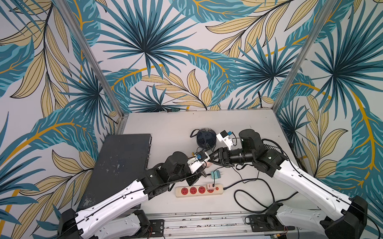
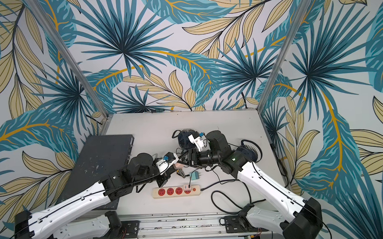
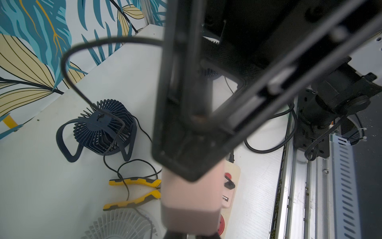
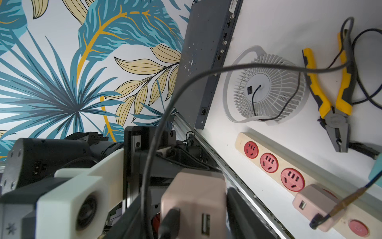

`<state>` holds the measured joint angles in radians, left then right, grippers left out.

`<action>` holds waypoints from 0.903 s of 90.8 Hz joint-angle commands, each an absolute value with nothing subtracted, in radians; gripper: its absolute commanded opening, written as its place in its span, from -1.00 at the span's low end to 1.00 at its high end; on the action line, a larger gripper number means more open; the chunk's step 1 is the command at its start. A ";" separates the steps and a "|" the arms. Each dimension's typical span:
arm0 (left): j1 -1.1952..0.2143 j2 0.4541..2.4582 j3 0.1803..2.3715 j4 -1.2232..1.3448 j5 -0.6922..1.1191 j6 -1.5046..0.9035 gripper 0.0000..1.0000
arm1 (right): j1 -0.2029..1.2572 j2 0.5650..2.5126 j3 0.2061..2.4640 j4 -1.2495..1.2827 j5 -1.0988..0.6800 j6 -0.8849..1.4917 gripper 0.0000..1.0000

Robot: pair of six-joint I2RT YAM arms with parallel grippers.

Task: Plug the desk fan into the power strip
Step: Pick up the plug from the center of the board.

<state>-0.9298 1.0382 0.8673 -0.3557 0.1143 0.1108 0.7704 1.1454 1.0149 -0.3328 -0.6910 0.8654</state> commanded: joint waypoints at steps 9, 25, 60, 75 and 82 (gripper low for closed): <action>-0.949 1.060 0.872 -0.362 0.089 0.144 -0.88 | 0.782 1.167 1.054 -0.362 -0.708 0.834 0.01; -0.951 1.068 0.872 -0.361 0.091 0.137 -0.88 | 0.782 1.183 1.054 -0.356 -0.722 0.831 -0.17; -0.951 1.020 0.774 -0.352 0.019 -0.166 0.66 | 0.784 1.186 1.008 -0.377 -0.594 0.802 -0.68; -0.944 0.825 0.604 -0.413 -0.072 -0.481 1.00 | 0.831 1.137 0.906 -0.251 -0.515 0.875 -0.82; -0.912 0.739 0.541 -0.502 -0.080 -0.608 1.00 | 0.865 1.132 0.893 -0.257 -0.455 0.882 -0.84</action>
<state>-0.9424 0.8486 0.6113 -0.4042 -0.0277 -0.3328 0.8169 1.1561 0.9302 -0.3206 -0.5541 0.8497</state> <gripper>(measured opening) 0.998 0.442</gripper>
